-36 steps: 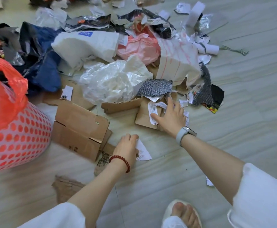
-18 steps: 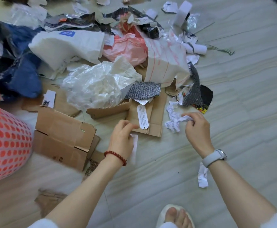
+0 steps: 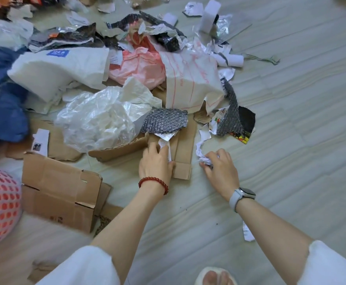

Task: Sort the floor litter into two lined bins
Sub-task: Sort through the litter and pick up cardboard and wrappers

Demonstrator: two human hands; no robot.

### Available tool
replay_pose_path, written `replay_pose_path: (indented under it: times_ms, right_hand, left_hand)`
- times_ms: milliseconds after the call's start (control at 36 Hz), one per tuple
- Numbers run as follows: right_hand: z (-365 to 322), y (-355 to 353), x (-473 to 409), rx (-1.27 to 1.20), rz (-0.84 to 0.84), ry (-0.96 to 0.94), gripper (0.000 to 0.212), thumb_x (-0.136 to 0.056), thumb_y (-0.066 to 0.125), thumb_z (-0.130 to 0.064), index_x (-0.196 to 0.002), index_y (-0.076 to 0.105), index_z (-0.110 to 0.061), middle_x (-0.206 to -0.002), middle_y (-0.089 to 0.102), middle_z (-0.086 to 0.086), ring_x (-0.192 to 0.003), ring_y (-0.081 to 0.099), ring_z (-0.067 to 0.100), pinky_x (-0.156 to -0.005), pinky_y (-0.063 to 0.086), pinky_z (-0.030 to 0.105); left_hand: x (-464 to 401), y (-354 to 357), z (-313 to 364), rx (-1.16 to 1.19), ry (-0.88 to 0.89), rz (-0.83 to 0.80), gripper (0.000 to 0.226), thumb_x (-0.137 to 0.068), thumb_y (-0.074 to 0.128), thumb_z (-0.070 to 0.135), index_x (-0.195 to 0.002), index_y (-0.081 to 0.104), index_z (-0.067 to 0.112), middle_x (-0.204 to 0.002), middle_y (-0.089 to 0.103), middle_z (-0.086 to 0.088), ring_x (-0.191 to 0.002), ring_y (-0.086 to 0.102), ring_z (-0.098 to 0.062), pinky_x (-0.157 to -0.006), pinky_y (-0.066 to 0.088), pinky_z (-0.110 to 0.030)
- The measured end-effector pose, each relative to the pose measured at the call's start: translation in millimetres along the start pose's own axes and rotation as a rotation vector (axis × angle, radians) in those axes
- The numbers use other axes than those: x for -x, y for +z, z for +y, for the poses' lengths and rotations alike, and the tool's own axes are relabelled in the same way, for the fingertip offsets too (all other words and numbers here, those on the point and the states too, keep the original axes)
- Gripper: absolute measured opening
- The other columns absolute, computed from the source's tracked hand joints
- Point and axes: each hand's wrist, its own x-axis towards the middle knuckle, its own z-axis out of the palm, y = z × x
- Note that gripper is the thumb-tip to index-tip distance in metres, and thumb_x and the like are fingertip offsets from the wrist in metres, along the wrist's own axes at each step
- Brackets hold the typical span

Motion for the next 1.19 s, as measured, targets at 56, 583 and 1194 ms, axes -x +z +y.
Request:
replay_pose_path:
  times_ms: [56, 583, 1194]
  right_hand:
    - [4, -1, 1, -0.056, 0.039, 0.007, 0.015, -0.076, 0.071, -0.014, -0.076, 0.061, -0.004, -0.087, 0.053, 0.018, -0.083, 0.055, 0.038, -0.05, 0.04, 0.032]
    - [57, -77, 102, -0.324, -0.232, 0.354, 0.062, -0.088, 0.05, -0.003, -0.141, 0.029, -0.027, -0.107, 0.049, 0.0, -0.1, 0.058, 0.018, -0.089, 0.045, 0.032]
    - [22, -48, 59, -0.262, -0.034, 0.279, 0.012, -0.083, 0.057, -0.002, -0.095, 0.053, 0.0, -0.086, 0.062, 0.018, -0.08, 0.056, 0.038, -0.062, 0.033, 0.033]
  left_hand:
    - [2, 2, 3, 0.022, 0.001, 0.02, 0.038, -0.086, 0.06, 0.021, -0.12, 0.052, 0.009, -0.125, 0.042, -0.013, -0.11, 0.043, -0.032, -0.085, 0.041, -0.038]
    - [42, 11, 17, 0.167, 0.216, 0.069, 0.005, -0.078, 0.054, 0.011, -0.081, 0.054, 0.007, -0.075, 0.055, -0.01, -0.082, 0.05, -0.031, -0.06, 0.032, -0.031]
    - [8, -18, 20, 0.064, 0.255, 0.209, 0.023, -0.095, 0.046, 0.02, -0.106, 0.058, 0.004, -0.097, 0.056, -0.021, -0.074, 0.057, -0.041, -0.054, 0.033, -0.035]
